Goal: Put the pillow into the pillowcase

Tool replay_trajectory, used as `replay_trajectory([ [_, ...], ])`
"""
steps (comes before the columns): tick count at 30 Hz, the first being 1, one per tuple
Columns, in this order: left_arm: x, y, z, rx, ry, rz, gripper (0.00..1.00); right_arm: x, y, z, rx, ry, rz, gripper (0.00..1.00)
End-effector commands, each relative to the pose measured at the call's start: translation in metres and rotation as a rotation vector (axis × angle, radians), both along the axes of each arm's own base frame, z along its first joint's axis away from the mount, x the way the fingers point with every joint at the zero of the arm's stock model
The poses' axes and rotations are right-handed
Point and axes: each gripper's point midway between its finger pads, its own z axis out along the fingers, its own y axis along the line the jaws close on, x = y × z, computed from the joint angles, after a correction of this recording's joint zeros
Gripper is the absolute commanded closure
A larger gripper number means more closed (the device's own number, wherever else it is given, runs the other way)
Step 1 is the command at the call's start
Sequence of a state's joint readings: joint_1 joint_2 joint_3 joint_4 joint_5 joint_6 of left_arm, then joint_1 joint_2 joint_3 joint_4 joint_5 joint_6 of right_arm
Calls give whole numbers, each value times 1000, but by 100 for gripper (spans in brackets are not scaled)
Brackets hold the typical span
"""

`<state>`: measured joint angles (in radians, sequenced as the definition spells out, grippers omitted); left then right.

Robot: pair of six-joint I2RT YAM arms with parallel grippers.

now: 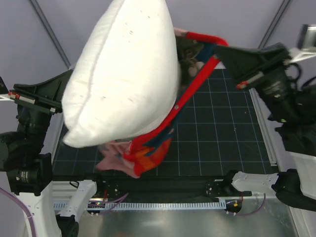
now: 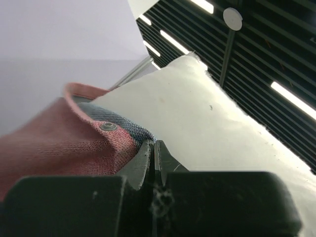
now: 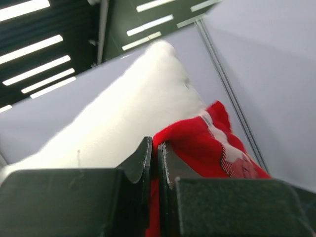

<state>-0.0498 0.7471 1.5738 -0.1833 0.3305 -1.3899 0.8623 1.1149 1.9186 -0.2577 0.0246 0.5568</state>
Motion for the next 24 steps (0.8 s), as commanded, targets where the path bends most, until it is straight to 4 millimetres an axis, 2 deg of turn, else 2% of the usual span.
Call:
replay_trajectory([
  [1,-14,6,43,-7,-152,47,100,-103,-148,125,445,-345,-105,96],
  [2,-34,6,64,-13,-212,38,100,-96,-136,119,408,-324,-92,96],
  [3,-42,6,76,-15,-243,34,100,-93,-129,115,399,-308,-74,96],
  [4,-30,5,84,-13,-239,32,100,-79,-111,100,359,-264,-61,96],
  [5,-58,6,105,-14,-314,29,100,-71,-99,89,339,-242,-49,96],
  [6,-59,5,110,-7,-324,27,100,-66,-91,81,334,-236,-34,96],
  [7,-60,4,112,-1,-325,24,100,-40,-59,47,272,-157,-14,96],
  [8,-57,3,108,7,-310,19,100,-46,-64,42,302,-168,-1,96],
  [9,-52,2,101,11,-288,15,100,-41,-57,29,301,-147,9,96],
  [10,-40,1,89,14,-249,16,100,-21,-34,-6,266,-79,24,96],
  [11,-54,3,80,7,-253,21,100,-26,-40,-7,305,-96,32,96],
  [12,-20,3,51,6,-156,27,100,-22,-37,-15,306,-81,29,96],
  [13,-18,5,42,-1,-143,39,100,-16,-32,-23,299,-67,26,96],
  [14,-17,6,37,-11,-138,42,100,-17,-34,-18,307,-76,24,96],
  [15,-13,9,34,-25,-132,52,100,-11,-26,-16,289,-70,23,96],
  [16,-19,10,44,-32,-157,51,100,-25,-37,10,308,-113,34,96],
  [17,-8,8,54,-26,-157,44,100,-29,-40,24,305,-141,31,96],
  [18,-10,8,68,-32,-182,40,100,-46,-57,64,357,-209,37,96],
  [19,-52,10,105,-48,-299,34,100,-49,-56,76,339,-221,43,96],
  [20,-21,12,119,-74,-275,37,100,-70,-79,116,403,-298,38,96],
  [21,-23,14,135,-98,-298,36,100,-75,-85,131,421,-323,32,96],
  [22,-78,19,173,-146,-437,6,99,-81,-93,144,444,-346,26,96],
  [23,-80,21,185,-180,-462,-11,100,-89,-104,157,478,-379,18,96],
  [24,-47,23,194,-216,-438,-24,99,-99,-116,171,527,-421,18,96],
])
